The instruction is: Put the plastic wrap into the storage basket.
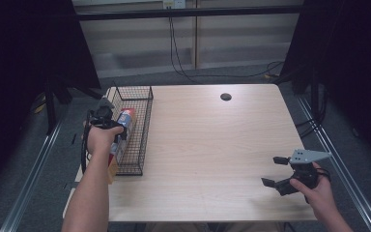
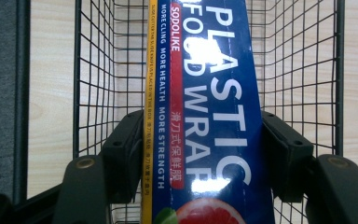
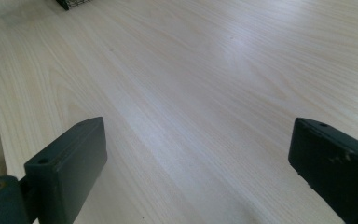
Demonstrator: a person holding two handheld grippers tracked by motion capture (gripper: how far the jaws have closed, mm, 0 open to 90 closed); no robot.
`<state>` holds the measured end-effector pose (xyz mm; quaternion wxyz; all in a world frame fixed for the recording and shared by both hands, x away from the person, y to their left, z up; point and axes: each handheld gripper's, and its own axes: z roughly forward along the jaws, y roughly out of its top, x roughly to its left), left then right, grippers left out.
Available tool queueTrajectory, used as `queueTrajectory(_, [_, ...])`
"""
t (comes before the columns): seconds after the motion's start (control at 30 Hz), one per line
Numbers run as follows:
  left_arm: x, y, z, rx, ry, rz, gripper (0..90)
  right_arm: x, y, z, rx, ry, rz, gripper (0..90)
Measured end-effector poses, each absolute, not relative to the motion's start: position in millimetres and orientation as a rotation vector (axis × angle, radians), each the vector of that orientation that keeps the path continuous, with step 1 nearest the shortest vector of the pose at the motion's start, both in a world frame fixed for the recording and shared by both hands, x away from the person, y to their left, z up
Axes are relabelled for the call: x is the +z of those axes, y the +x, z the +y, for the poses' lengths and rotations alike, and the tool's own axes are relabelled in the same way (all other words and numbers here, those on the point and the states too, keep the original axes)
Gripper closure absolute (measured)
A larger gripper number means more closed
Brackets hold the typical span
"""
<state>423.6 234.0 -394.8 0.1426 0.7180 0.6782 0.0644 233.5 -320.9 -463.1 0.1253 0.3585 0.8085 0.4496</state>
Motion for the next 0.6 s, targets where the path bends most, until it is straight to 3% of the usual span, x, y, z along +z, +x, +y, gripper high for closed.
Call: queueTrajectory(0.6, [-371.1, 418.0, 244.7, 0.191, 2.053, 1.890, 24.4, -462.3, 232.7, -320.1, 1.308, 1.040, 2.356, 4.2])
